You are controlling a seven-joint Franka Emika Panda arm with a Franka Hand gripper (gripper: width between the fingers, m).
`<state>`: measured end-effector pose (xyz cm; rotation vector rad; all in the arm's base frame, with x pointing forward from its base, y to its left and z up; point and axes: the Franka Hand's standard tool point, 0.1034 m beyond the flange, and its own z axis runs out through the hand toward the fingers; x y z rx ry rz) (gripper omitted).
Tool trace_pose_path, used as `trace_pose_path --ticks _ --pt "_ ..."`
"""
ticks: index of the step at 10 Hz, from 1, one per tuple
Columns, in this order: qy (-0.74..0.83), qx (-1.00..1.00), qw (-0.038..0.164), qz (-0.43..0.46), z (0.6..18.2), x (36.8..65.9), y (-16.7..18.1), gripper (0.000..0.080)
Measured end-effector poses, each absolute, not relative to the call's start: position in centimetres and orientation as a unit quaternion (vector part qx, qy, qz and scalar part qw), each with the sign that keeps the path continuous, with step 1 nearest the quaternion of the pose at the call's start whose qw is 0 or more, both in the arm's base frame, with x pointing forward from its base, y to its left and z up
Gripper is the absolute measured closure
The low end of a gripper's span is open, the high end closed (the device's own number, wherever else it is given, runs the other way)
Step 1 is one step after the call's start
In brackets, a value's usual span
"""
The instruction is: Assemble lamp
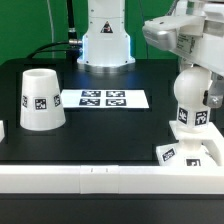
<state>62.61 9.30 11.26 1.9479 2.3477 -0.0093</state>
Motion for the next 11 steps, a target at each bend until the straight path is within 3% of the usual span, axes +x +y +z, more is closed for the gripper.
trace_pose_path --ticks 4,5,11 --pt "0.814 0.579 0.052 -0.013 11.25 62.7 8.52 0.01" --pt "0.811 0.582 0.052 -0.013 11.25 62.71 8.49 0.0212" --pt "0.724 0.688 0.052 -0.006 11.22 62.7 8.32 0.0223"
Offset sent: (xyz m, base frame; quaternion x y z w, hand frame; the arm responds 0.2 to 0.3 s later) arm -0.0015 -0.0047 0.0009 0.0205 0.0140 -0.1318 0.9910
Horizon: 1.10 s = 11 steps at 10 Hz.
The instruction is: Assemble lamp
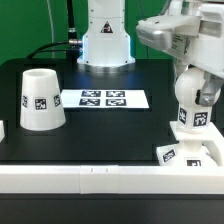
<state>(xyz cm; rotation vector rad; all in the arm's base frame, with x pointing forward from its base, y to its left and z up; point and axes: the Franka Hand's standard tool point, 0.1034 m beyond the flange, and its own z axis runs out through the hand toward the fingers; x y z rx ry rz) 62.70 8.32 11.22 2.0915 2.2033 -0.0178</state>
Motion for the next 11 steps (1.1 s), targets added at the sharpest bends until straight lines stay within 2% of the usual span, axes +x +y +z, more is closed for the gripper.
trace_pose_path --ticks 2,6,11 --pt "0.646 0.761 0.05 0.0 11.19 62.66 8.24 0.0223" --pt "0.497 0.867 0.033 0.0 11.34 62.29 7.98 0.0223" --pt "0.378 0.925 0.032 0.001 11.65 62.13 8.11 0.0222"
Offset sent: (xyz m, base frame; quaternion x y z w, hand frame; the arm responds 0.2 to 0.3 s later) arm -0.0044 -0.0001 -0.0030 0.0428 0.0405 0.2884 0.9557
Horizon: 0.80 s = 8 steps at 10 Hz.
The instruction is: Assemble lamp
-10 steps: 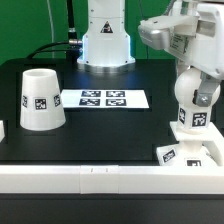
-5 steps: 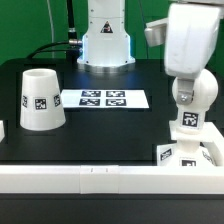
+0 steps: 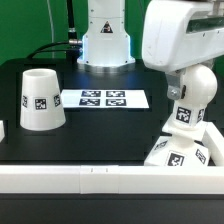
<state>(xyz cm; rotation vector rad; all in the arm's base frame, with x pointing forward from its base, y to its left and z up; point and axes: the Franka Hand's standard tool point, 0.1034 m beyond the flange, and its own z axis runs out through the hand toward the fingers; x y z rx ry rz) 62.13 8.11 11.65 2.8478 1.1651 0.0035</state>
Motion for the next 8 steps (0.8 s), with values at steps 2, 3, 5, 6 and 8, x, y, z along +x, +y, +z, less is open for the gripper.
trace_pose_path --ticks 2,3,5,6,8 --pt "0.34 0.94 0.032 0.002 11.6 62.1 8.1 0.0167" --pt "0.345 0.938 0.032 0.001 11.5 62.1 8.1 0.0121" --pt "0.345 0.938 0.032 0.001 11.5 62.0 8.0 0.0104" --pt "0.348 0.937 0.032 -0.004 11.7 61.1 7.5 0.0104" --pt "0.356 0.934 0.031 -0.017 12.1 58.7 5.8 0.01"
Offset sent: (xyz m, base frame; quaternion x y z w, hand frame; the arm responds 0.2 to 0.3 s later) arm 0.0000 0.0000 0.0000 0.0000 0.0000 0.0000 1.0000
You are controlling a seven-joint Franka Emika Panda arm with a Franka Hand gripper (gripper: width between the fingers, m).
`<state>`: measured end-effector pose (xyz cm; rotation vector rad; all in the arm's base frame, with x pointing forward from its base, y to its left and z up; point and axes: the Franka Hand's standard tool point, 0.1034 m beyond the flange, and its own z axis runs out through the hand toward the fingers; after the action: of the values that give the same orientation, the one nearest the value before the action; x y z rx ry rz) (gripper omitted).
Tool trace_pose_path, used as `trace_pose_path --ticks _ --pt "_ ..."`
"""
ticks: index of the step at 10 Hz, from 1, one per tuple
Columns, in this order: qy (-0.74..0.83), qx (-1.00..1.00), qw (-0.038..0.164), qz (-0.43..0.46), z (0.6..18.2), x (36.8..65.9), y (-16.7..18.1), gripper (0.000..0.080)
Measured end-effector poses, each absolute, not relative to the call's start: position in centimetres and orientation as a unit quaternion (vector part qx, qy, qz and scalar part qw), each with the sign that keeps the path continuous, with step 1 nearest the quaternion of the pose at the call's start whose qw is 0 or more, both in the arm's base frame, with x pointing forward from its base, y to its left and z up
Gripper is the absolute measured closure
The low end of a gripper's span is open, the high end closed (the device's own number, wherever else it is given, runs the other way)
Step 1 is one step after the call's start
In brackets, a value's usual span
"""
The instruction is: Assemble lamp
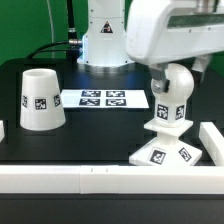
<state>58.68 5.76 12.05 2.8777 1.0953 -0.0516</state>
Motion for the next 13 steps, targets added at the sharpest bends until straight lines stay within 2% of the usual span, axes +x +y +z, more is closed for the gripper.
trace_pose_path --ticks 2,4,11,13 --pt "0.367 0.929 0.031 -0.023 12.2 56.9 3.0 0.01" --pt "0.368 0.929 0.029 -0.028 11.4 55.1 0.5 0.01" --pt "0.371 0.928 0.029 -0.028 11.3 55.1 0.7 0.01" --pt "0.404 0.914 0.025 -0.027 12.7 52.8 -2.0 0.01"
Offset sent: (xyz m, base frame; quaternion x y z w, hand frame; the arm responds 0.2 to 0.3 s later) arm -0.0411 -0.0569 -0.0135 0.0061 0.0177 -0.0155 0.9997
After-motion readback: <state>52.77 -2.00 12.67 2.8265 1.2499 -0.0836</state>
